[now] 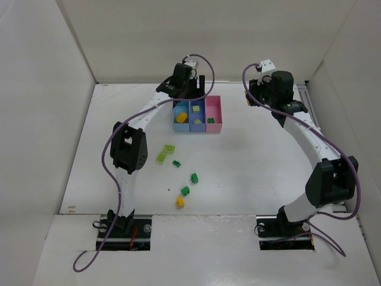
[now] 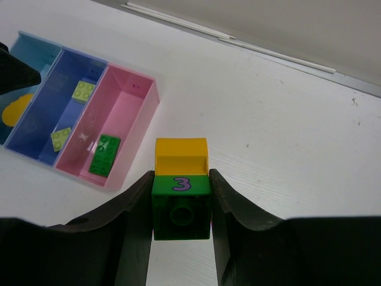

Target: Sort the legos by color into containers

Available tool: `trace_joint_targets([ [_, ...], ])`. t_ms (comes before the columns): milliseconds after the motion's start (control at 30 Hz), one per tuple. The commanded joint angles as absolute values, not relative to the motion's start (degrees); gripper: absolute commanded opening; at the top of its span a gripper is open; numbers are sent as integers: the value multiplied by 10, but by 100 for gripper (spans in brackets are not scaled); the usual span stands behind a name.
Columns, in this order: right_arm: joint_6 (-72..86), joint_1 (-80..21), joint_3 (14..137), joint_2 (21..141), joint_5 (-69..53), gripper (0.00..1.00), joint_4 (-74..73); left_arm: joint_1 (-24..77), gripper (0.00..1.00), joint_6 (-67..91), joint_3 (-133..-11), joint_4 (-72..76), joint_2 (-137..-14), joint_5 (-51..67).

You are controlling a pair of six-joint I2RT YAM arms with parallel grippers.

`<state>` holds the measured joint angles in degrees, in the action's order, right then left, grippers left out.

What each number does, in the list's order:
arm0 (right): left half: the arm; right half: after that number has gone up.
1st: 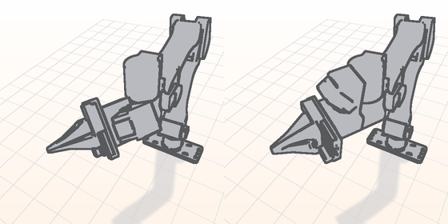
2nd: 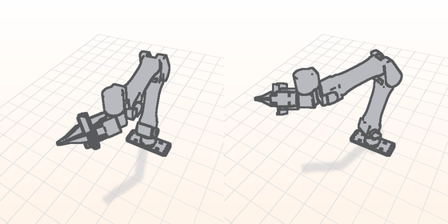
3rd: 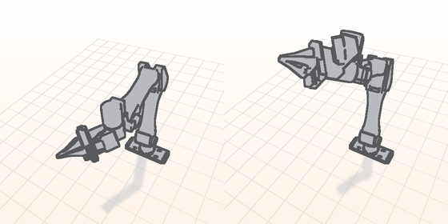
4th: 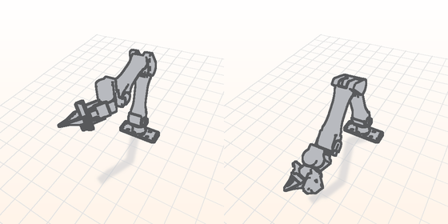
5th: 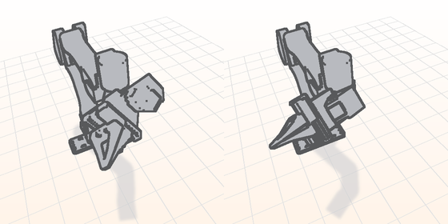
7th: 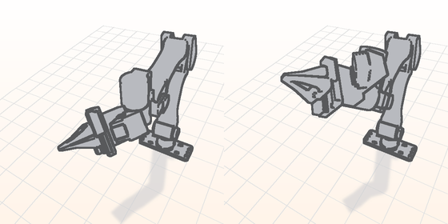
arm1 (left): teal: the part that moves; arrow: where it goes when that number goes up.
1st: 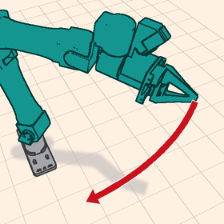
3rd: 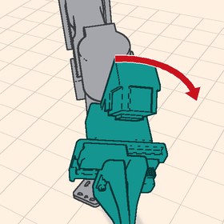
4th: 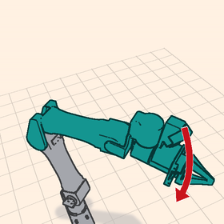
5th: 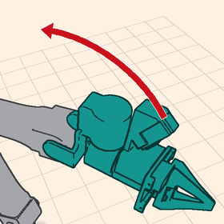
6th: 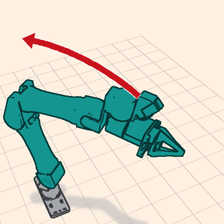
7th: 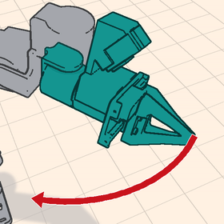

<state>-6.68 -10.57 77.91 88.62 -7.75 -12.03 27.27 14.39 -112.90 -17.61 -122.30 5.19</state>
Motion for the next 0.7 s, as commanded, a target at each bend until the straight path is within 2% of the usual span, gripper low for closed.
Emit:
trace_joint_targets([
  [0, -72, -103, 803, 878, -97, 0, -107, 273, 71, 127, -1122, -154, -1165, 62],
  [100, -72, -103, 798, 873, -102, 0, -102, 273, 76, 122, -1117, -154, -1154, 62],
  [233, -72, -103, 791, 867, -107, 0, -102, 273, 89, 122, -1095, -149, -1133, 67],
  [267, -72, -103, 786, 862, -107, 0, -102, 273, 97, 122, -1089, -149, -1127, 67],
  [300, -72, -109, 786, 862, -107, 0, -102, 273, 100, 122, -1083, -142, -1120, 60],
  [500, -72, -119, 780, 862, -131, 0, -90, 273, 100, 110, -1011, -122, -1050, 65],
  [600, -72, -120, 774, 862, -176, 0, -70, 273, 100, 91, -956, -99, -1010, 84],
  [667, -72, -120, 774, 868, -250, 0, -64, 273, 100, 84, -923, -76, -990, 119],
])
